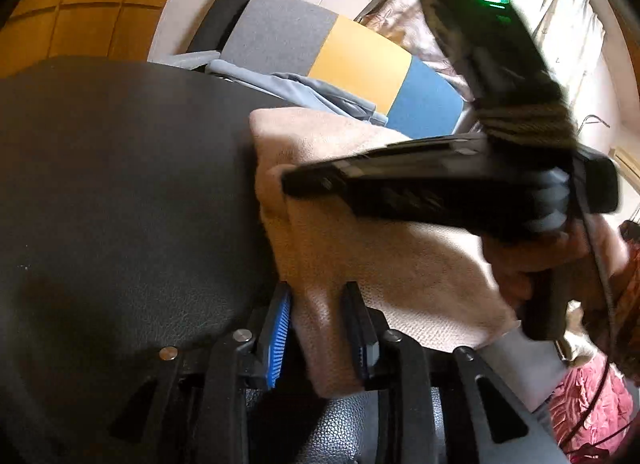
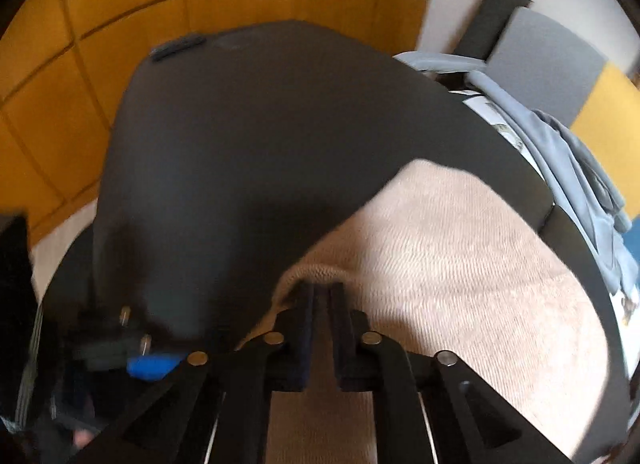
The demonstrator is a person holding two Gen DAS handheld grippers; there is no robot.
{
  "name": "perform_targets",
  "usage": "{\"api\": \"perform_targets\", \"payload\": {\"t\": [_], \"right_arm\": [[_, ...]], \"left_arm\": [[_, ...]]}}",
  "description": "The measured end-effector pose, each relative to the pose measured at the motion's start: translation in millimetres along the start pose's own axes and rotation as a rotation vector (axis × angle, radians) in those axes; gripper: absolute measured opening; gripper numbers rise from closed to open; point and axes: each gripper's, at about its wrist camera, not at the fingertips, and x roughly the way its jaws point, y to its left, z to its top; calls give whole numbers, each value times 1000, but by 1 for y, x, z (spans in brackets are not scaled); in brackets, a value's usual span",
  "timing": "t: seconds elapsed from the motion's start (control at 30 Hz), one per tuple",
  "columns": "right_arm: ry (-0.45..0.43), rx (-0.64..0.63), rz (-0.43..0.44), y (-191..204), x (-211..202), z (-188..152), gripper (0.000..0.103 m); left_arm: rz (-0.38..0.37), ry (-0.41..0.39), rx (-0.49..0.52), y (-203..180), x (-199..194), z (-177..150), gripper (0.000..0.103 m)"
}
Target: Fold clothes
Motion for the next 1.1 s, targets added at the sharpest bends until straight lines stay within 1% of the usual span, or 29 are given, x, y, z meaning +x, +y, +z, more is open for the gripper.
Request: {"api": "perform_targets", "payload": {"t": [0.07,0.13,0.17,0.27,0.3,0.33,0.4,0.53,0.6,0.7,0.73,0.77,0.8,0.83,0.9,0.97,1.0,1.1], "right_arm": [[-36,70,21,-6,6,-1,7],[-51,90,48,-8,5,-3,8],[-59,93,61,-10,-1,-3,8],[-143,155,109,-20,-41,-7,11],[-180,184,109,-25,-53,-9,16],[-182,197,104,-28,-56,-10,22],[-149,212,97,-30,-49,-15,23],[-79,195,53,-21,-12,-25,23],[-107,191,36,-16,-12,-26,23],[-104,213,58,-20,-17,-24,24],[-110,231,62,-23,-22,-24,25],[-127,258,71,-30,-30,-24,28],[-167,297,89,-43,-43,-24,37],[-203,322,99,-48,-56,-28,49],[-283,388,99,-61,-87,-42,58],[-321,452,86,-78,-109,-57,61],[-326,497,70,-89,-119,-67,65],[-325,595,19,-115,-133,-97,69]], "left_arm": [[5,-4,12,-1,-1,-2,28],[-5,-4,9,1,-1,-3,28],[-14,-4,1,3,-1,-2,28],[-52,-7,-49,8,-2,-2,28],[-57,-8,-58,9,-2,-2,28],[-54,-9,-57,8,-1,-2,28],[-46,-8,-52,7,1,-1,28],[-9,-7,-68,6,-6,9,27],[6,-48,-90,10,-16,19,25],[13,-75,-109,13,-22,43,25],[17,-72,-108,13,-20,52,25],[8,-63,-106,12,-17,61,25],[-6,-51,-103,11,-14,67,25],[-19,-39,-100,9,-11,74,25],[-41,-15,-92,6,-4,87,25],[-40,19,-77,-1,6,96,25],[-27,55,-72,-3,16,101,26],[50,176,-79,0,46,113,28]]}}
